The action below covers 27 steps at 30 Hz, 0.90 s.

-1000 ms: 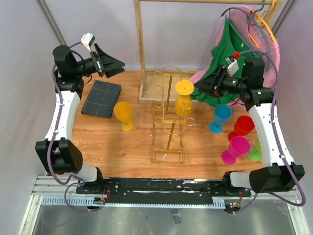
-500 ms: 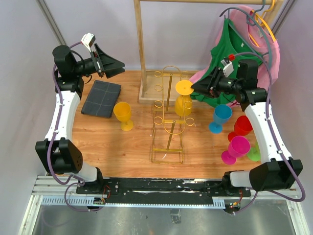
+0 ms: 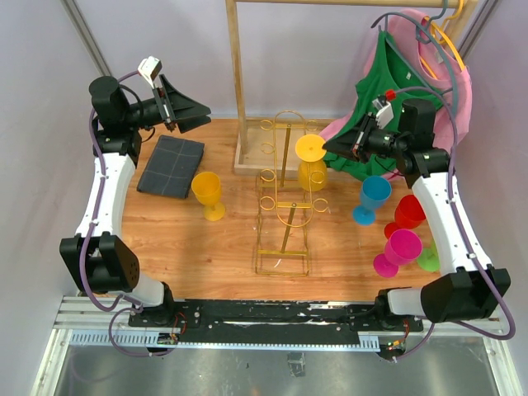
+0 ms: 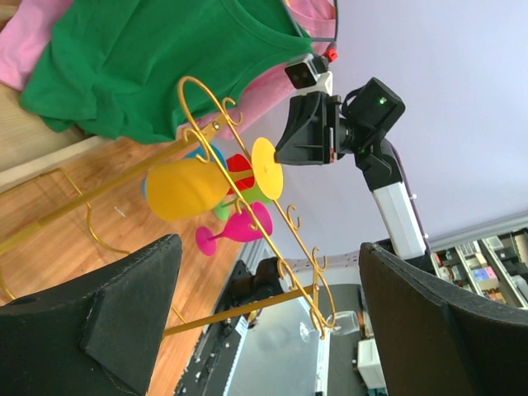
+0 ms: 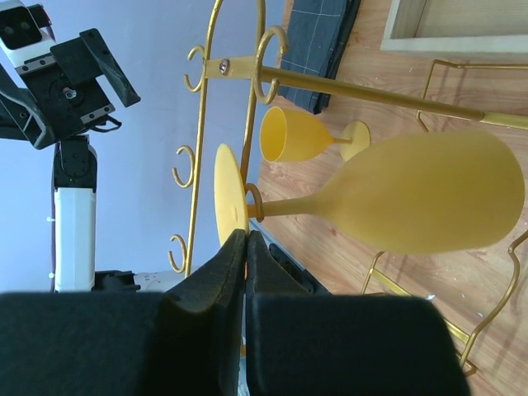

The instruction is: Take the wine glass off the wine glass rack

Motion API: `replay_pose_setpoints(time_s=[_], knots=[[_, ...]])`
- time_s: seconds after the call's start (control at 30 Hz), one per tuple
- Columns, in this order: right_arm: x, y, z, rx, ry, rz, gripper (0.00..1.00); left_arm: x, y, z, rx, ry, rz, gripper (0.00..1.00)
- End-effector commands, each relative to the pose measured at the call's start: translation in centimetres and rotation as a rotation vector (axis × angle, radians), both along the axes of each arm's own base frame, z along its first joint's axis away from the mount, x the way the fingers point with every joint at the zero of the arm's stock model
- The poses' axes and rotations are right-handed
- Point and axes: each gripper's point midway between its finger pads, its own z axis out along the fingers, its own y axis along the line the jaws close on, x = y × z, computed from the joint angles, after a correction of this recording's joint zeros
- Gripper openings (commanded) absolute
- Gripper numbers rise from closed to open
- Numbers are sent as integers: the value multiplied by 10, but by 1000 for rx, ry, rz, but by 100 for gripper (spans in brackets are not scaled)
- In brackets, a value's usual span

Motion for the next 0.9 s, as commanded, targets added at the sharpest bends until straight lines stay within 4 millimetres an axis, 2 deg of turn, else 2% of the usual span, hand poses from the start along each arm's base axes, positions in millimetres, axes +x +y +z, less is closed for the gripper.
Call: replay_pose_setpoints(time_s=[0.0,0.23,0.47,0.73,0.87], knots=[[-8,4,9,10,-39,15,1,-5,-1,1,8,-18,-26,93],[-15,1,30,28,-77,-7,1,-4,-1,-2,8,-8,-32,93],[-21,-14,47,44,-110,-60,1,-6,-1,-2,9,-10,-36,93],[-29,-49,47,44,-107,-149,1,-11,-2,1,10,-18,-47,93],[-33,-58,46,49,-108,-169,1,-13,-2,2,11,-21,-52,93]])
